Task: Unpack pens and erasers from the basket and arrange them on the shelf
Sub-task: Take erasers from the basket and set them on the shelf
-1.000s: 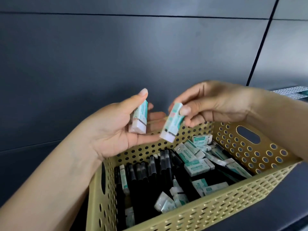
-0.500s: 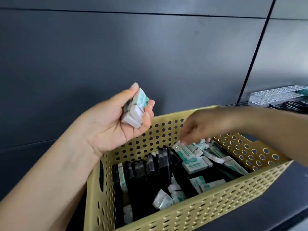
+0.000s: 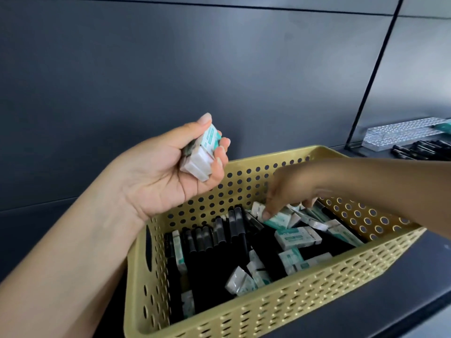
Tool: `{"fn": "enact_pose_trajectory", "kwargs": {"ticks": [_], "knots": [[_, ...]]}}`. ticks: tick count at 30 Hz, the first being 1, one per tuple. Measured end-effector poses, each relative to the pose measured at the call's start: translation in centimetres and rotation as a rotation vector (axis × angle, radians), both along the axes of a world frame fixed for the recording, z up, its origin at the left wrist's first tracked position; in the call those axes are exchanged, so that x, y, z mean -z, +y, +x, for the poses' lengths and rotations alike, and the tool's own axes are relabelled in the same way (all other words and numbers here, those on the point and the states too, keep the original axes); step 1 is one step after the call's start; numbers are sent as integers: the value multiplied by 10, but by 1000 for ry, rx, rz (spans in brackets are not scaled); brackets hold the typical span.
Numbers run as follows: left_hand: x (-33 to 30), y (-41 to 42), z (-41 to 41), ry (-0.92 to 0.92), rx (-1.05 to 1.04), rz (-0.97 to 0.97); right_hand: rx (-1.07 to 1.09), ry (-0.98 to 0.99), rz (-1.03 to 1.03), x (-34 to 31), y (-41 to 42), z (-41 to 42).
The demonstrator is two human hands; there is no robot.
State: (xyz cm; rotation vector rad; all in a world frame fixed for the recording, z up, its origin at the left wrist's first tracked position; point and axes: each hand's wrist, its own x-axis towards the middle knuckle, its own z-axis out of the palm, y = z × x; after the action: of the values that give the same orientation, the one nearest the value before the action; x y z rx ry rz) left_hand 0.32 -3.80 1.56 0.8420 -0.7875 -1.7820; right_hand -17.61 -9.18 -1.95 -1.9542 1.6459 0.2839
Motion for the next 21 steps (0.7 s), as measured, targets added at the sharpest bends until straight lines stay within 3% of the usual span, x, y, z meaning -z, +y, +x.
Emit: {"fn": "enact_pose_trajectory", "kwargs": {"ticks": [6, 9, 15, 21], "knots": [[0, -1, 0, -11, 0, -8, -12, -373, 149, -26, 2, -21], [1, -1, 0, -15, -4, -8, -79, -344, 236, -25, 12, -23], [2, -1, 0, -26, -10, -23, -34, -276, 25, -23, 15, -24], [2, -2, 0, -41, -7, -23, 170, -386, 251, -15, 23, -33]]}}
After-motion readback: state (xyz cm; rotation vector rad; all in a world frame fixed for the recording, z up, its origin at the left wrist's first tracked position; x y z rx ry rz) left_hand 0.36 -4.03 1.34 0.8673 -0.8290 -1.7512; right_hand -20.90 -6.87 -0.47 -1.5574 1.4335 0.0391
